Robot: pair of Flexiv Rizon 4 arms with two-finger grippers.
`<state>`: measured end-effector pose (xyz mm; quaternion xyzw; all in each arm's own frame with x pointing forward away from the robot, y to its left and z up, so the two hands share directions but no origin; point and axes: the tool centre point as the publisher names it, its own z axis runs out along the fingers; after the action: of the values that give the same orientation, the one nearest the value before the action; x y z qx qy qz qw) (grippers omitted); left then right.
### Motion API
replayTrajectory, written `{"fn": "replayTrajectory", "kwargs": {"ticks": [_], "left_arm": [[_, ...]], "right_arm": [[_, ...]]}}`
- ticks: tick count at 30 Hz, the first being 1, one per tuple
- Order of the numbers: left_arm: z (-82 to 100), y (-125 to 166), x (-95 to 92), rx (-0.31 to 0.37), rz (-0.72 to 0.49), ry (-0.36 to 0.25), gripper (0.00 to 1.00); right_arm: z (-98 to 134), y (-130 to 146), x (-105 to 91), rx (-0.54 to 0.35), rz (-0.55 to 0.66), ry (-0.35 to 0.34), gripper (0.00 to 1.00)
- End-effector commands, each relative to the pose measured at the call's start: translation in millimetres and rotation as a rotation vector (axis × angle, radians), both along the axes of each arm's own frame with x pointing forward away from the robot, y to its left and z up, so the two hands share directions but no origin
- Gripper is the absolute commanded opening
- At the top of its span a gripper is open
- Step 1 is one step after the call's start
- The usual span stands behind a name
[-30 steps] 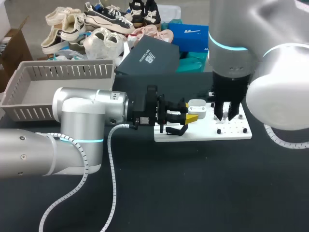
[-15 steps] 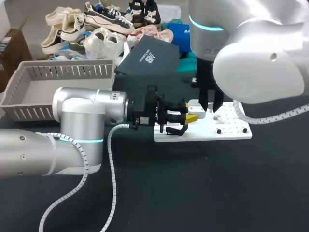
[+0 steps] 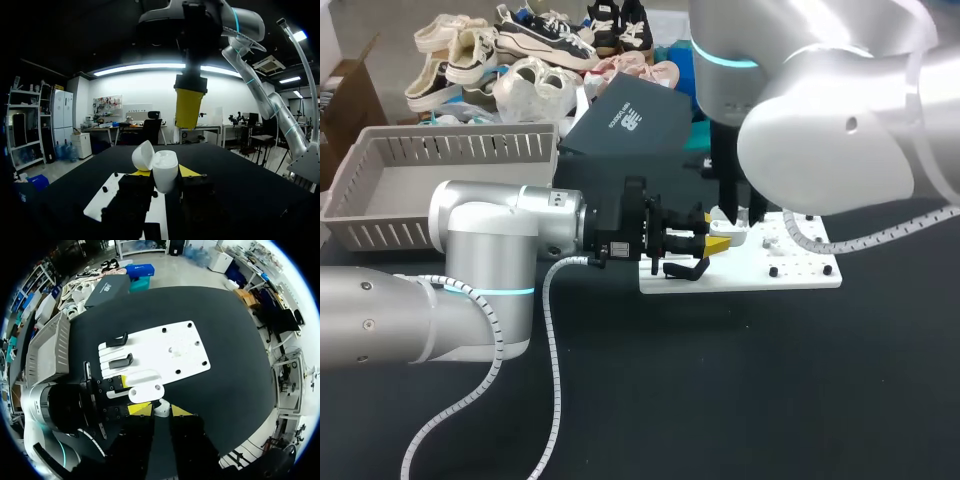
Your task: Pick up each earbud case from the left stands, insert the matching earbuds, close the lid, and place the case in the box.
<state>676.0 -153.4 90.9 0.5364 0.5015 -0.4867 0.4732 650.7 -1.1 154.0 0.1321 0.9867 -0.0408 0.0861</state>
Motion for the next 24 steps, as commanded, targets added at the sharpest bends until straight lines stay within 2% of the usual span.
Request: {"fn": "replayTrajectory", "kwargs": {"ticks": [1, 24], "left_arm": [[-0.5, 0, -1.1, -0.002, 0.003, -0.002, 0.0], [-0.5, 0, -1.1, -0.002, 0.003, -0.002, 0.0]], "right_arm": [[-1, 2, 3.3, -0.002, -0.003, -0.007, 0.0], [-6, 4, 16.2, -0.02, 0.011, 0.013, 0.0]]}}
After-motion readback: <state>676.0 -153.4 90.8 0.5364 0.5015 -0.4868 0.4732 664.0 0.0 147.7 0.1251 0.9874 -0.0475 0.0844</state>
